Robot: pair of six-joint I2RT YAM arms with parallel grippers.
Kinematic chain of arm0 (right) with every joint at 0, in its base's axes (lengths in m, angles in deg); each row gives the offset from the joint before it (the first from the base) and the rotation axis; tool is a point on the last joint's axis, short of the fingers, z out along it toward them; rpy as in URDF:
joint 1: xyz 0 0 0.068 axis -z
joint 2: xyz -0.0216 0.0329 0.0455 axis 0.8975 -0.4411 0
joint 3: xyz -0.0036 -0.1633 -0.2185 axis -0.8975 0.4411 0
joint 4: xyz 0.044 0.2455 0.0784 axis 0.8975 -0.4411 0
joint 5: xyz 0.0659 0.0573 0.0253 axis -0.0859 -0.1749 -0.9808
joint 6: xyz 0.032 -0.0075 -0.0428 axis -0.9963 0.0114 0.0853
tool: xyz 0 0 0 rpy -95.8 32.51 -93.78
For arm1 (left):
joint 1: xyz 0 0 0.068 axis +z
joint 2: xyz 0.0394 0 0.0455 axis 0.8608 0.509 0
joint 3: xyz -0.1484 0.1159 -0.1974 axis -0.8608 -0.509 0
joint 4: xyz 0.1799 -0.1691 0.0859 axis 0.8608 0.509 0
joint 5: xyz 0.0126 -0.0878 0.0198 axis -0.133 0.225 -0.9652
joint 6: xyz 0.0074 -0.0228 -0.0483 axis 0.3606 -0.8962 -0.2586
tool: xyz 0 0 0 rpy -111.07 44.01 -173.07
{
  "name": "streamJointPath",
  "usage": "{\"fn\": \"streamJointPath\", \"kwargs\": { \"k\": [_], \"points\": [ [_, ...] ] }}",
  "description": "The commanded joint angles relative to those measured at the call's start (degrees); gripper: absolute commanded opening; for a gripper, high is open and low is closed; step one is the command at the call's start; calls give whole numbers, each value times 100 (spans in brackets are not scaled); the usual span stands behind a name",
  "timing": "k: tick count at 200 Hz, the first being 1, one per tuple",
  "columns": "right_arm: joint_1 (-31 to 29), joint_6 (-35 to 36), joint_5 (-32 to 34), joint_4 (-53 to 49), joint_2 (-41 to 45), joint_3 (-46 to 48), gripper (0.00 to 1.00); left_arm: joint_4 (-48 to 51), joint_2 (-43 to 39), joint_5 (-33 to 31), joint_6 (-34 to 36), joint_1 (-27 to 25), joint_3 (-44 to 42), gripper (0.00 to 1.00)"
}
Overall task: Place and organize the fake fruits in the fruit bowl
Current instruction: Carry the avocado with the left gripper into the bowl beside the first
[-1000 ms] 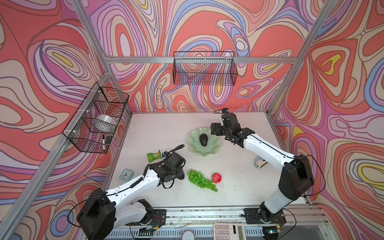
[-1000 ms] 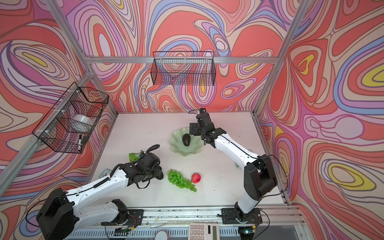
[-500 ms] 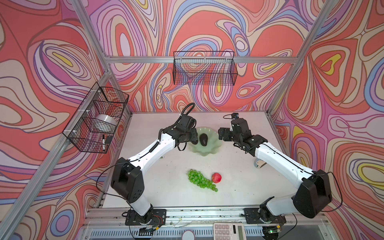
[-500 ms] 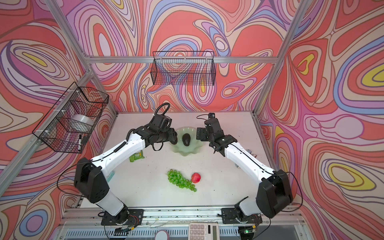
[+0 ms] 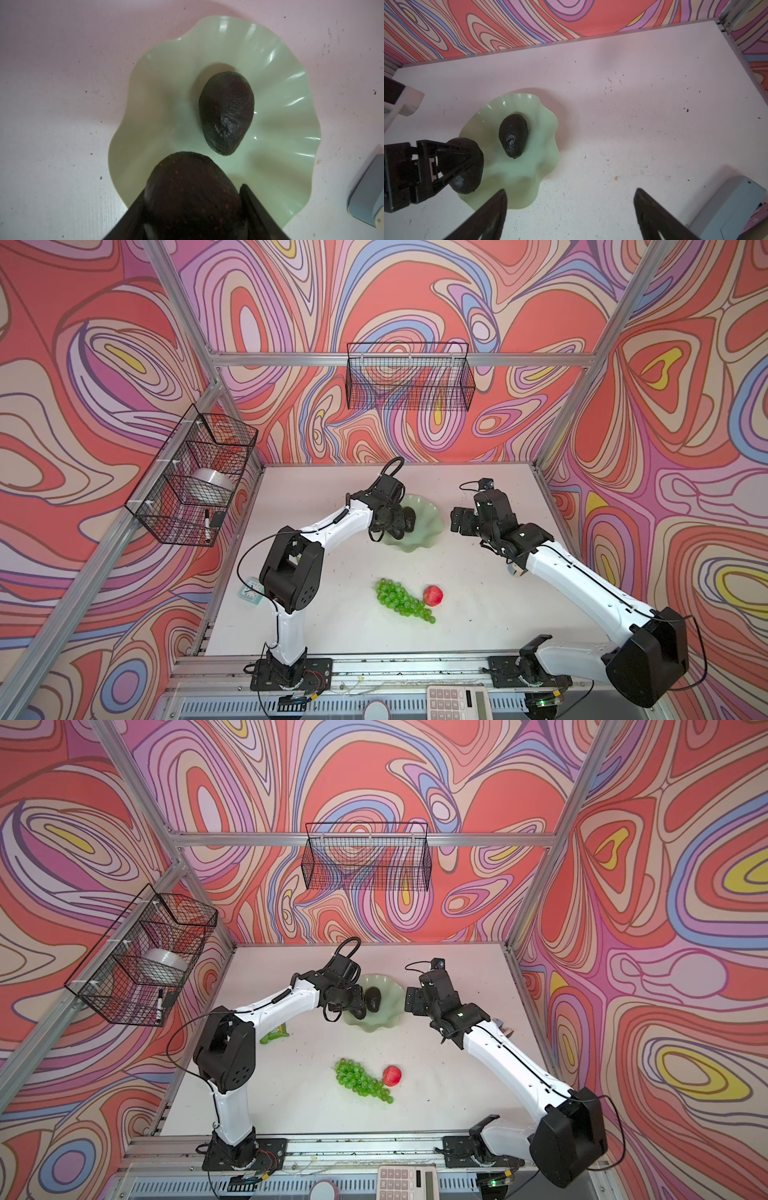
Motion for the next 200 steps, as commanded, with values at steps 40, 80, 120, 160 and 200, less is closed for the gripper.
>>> {"fn": "streamJointPath", "kwargs": {
  "k": [40,80,120,160,200],
  "points": [
    [27,-245,-127,50,-6,261,98,-288,455,-40,-472,-10,13,40],
    [21,-256,-174,55,3,293,98,-307,667,-81,-590,-36,98,47],
    [28,-292,-198,20,-17,329,98,-344,742,-90,-677,-65,168,59],
    [28,-337,-356,-129,-38,329,97,-412,611,-61,-705,-71,131,71],
    [-278,-983,-1066,-440,96,822,94,-624,225,-116,-644,-71,-120,77]
  ]
}}
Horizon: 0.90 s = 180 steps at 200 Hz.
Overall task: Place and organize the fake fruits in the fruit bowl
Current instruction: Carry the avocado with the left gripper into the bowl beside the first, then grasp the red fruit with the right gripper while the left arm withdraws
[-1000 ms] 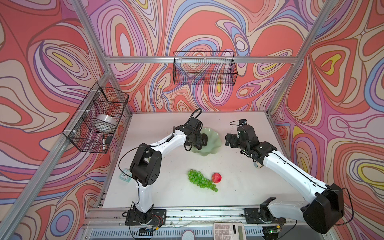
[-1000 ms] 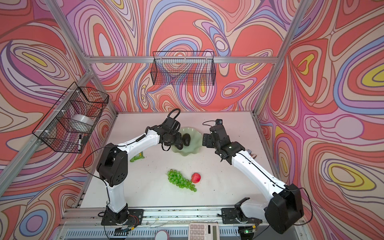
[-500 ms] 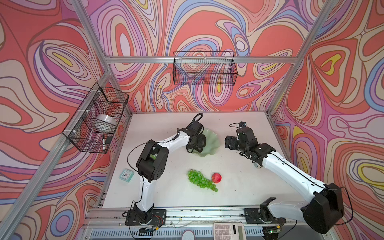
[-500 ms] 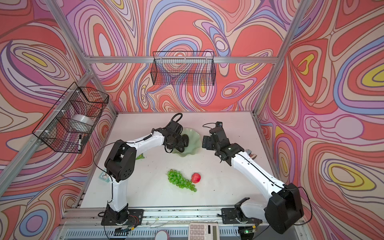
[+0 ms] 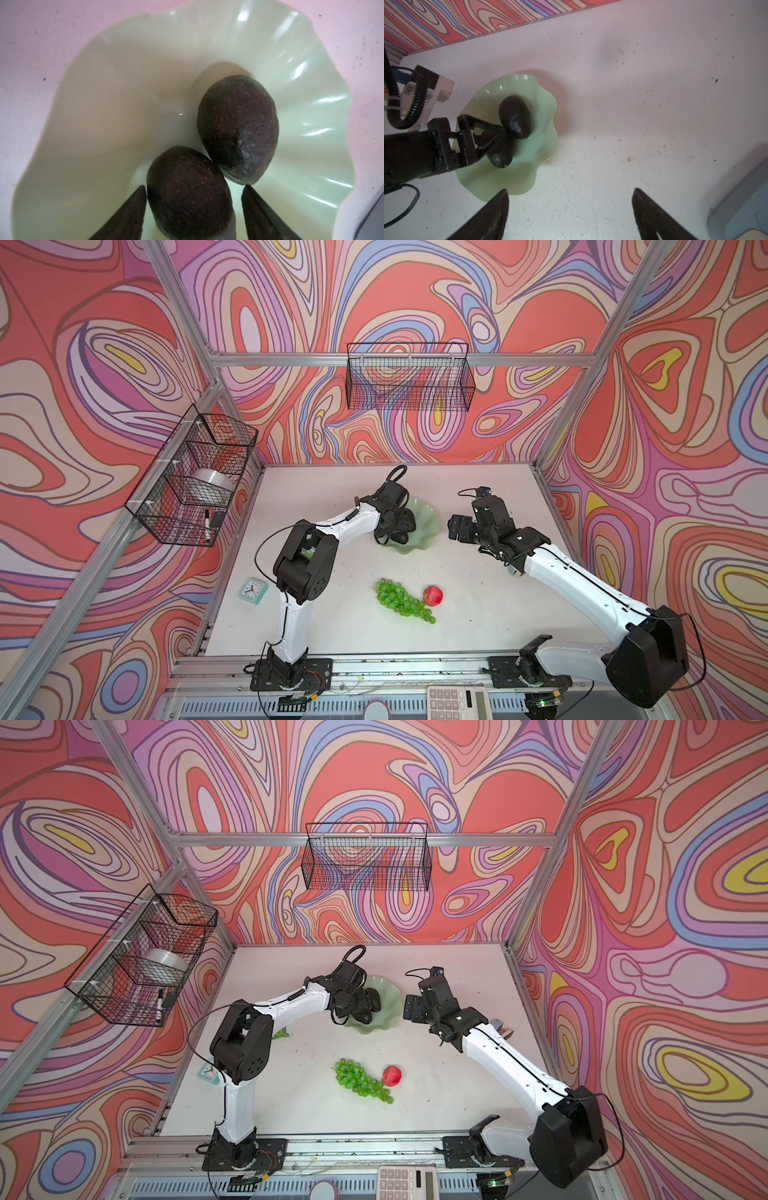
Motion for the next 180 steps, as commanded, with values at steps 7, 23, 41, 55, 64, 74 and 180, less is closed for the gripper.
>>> {"fn": "streamJointPath", "kwargs": {
  "k": [7,23,41,55,64,74,180],
  "points": [
    [-449,-622,-326,-488,128,476,93,-117,-415,-128,-54,-23,-139,77],
    [-970,-931,-97,-836,171,563,93,-266,-702,-182,-54,-20,-311,78],
    [-1500,-1375,-4,-1178,268,677,93,-524,-1225,-363,-16,-17,-587,79],
    [-1851,-1720,1,-1331,366,787,92,-762,-1732,-646,82,-17,-859,80],
    [-2063,-1912,1,-1419,380,840,92,-897,-2091,-920,150,-17,-1084,81],
    [-2266,-2101,-13,-1494,343,879,92,-1016,-2551,-1318,208,-23,-1376,82],
    [-2593,-2628,-427,-655,-924,811,84,-1356,-6218,-3583,1110,84,-4026,98]
  ]
}}
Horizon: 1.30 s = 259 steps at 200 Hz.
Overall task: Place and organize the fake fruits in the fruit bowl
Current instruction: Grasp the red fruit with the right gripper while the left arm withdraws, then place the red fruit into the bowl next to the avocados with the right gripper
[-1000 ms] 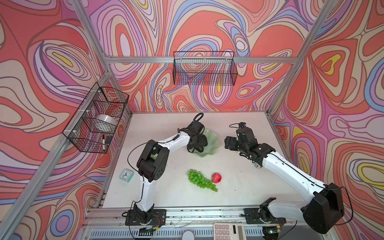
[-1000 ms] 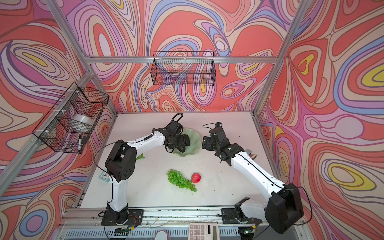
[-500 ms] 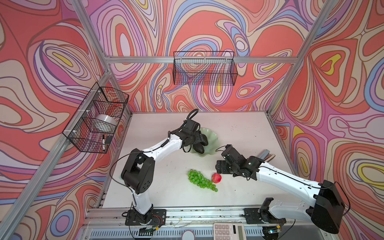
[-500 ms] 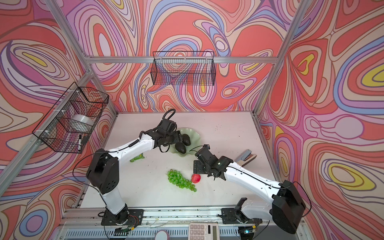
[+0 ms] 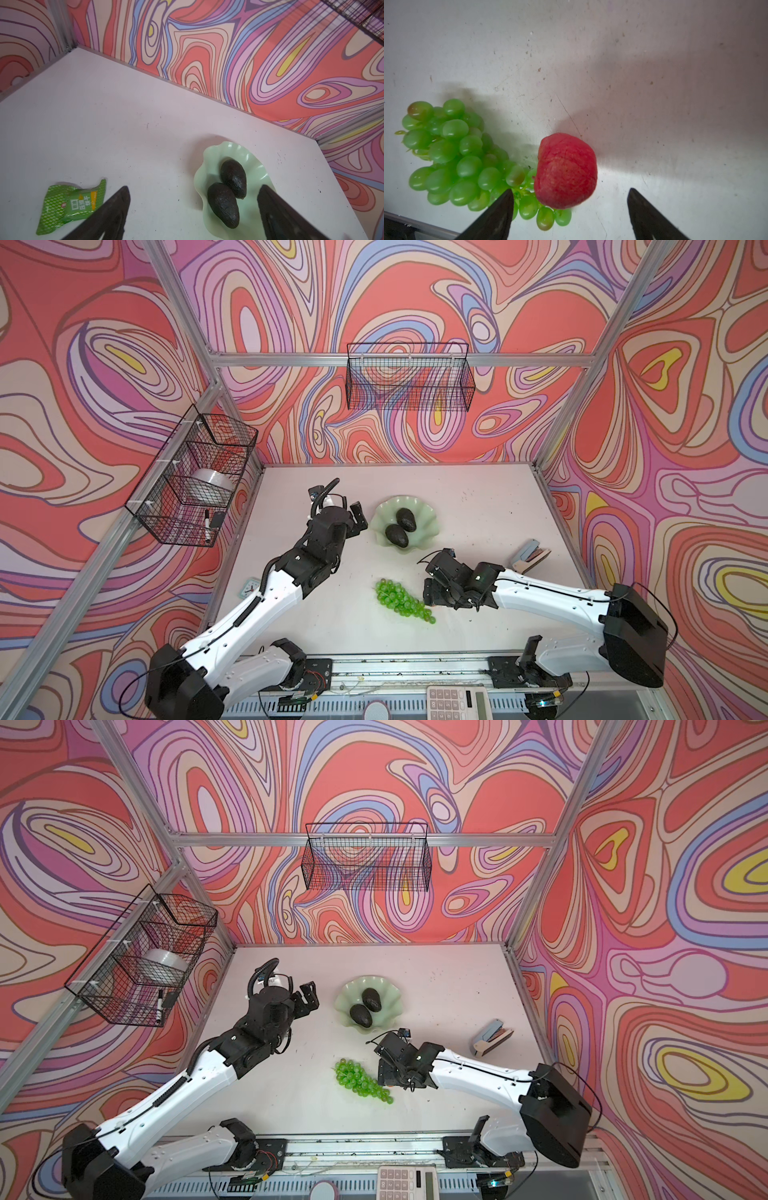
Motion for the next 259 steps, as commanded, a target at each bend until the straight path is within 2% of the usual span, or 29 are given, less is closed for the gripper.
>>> {"fn": "streamJointPath", "kwargs": {
  "k": [1,60,109,131,165,200,229,259],
  "points": [
    [-31,-154,-48,219,-277,-137,84,446,-495,-657,184,30,-232,98],
    [-25,-172,136,433,-425,-140,63,1236,-1727,-1253,-199,62,-876,100],
    [-27,-49,152,444,-462,-200,44,1783,-2199,-1545,-310,63,-953,100],
    [-21,151,416,95,-314,-509,38,1756,-2318,-1494,-361,63,-1055,100],
    [225,615,765,-387,106,-1036,35,1678,-2299,-1452,-338,63,-1099,100],
    [997,1312,713,-371,261,-1586,33,1665,-2200,-1376,-390,62,-1081,100],
    [1621,2042,634,-211,-102,-2306,33,1653,-2277,-1269,-495,60,-1170,100],
    [1952,2431,497,364,-735,-2825,32,1674,-2376,-1106,-495,67,-1197,100]
  ]
}}
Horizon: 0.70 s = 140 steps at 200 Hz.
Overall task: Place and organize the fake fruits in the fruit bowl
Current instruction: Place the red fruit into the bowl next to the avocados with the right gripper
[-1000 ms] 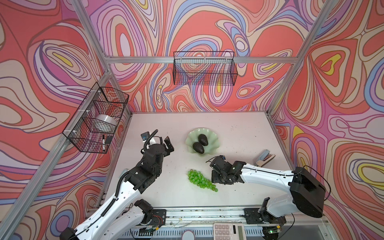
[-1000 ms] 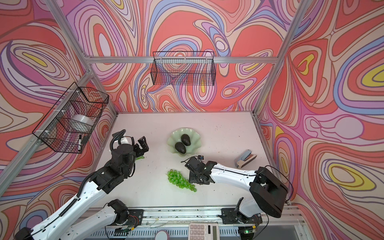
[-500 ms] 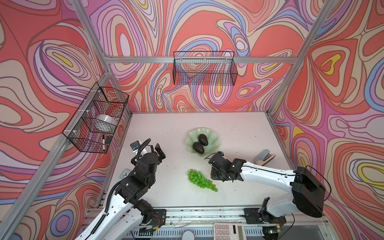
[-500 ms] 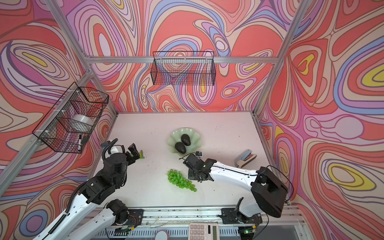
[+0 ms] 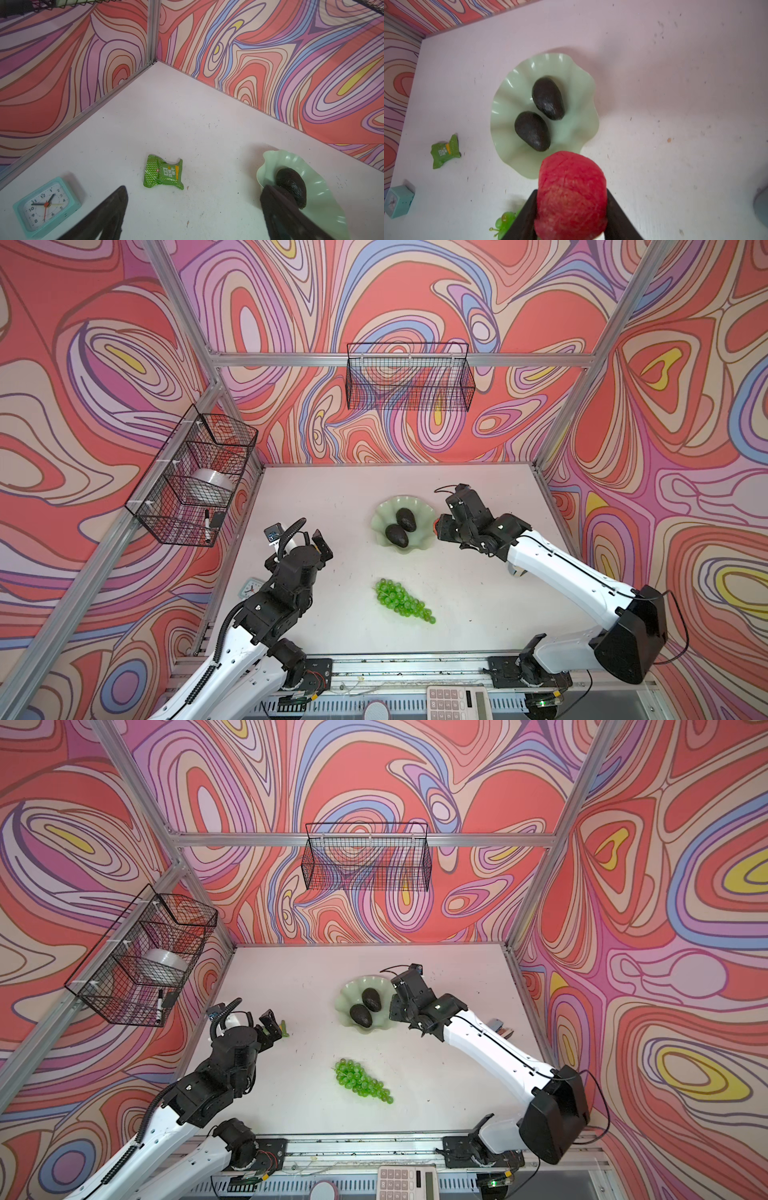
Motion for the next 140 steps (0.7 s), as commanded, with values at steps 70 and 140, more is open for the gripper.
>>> {"fn": "streamJointPath", "kwargs": {
  "k": [70,140],
  "points": [
    [452,792,-269,1249,-2240,-937,30,477,-227,160,-383,34,-69,100],
    [448,611,-343,1544,-2861,-796,32,557,-153,159,-400,31,-47,100]
  ]
}}
